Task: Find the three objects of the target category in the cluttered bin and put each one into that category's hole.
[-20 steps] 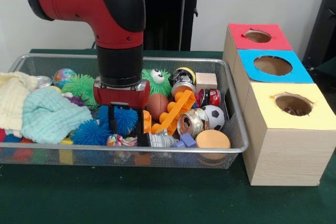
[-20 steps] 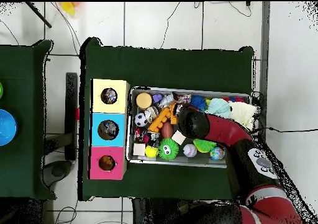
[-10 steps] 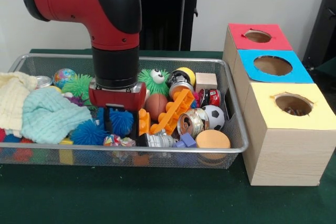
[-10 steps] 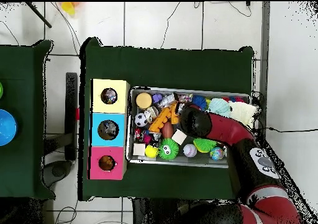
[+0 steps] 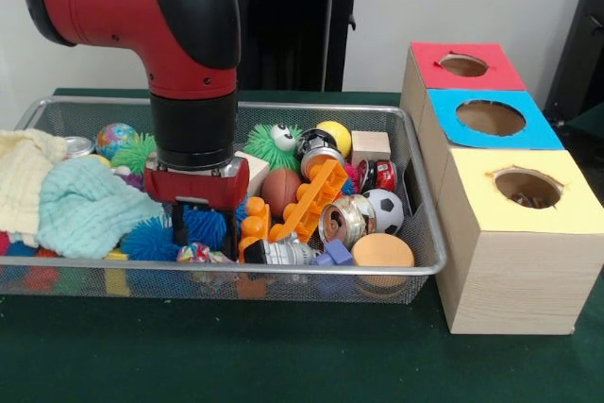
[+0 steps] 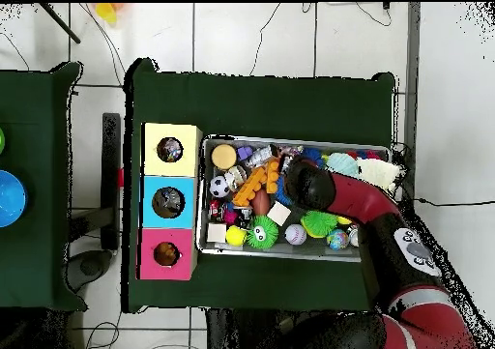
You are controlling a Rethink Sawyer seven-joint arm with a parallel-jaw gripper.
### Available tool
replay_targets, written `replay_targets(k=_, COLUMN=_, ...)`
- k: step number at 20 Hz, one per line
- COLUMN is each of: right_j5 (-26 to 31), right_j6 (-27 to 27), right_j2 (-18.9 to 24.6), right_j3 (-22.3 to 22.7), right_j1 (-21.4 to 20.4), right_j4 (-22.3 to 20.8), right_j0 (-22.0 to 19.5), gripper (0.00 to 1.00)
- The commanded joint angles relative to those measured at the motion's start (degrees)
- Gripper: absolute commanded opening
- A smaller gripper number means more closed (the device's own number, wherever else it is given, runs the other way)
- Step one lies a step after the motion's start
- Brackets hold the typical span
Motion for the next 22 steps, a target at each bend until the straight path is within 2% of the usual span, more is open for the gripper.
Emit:
replay_targets(k=1, right_j5=4.3, right_j6=0.4, right_j2=5.6, right_j3=-7.5, right_j1=0.7, right_j4=0.1, right_j0=-0.2, gripper=1.00)
replay_targets(k=4, right_j5=5.6, right_j6=-0.1, right_j2=6.4, right_j3=-9.0, right_j1=1.3, right_j4=0.4, right_j0=-0.2, gripper=1.00)
replay_targets(k=10, right_j5=4.5, right_j6=0.2, right_j2=7.3, right_j3=-7.2, right_j1=0.9, right_j4=-0.4, right_j0=-0.7, gripper=1.00)
replay_targets(k=11, right_j5=3.8, right_j6=0.7, right_j2=7.5, right_j3=-6.5, right_j1=0.8, right_j4=-0.4, right_j0=-1.0, gripper=0.00)
replay_targets(k=22, right_j5=2.8, right_j6=1.3, right_j2=6.8, right_j3=-6.4, right_j1=0.9, right_j4=-0.8, right_j0=-0.4, gripper=0.00)
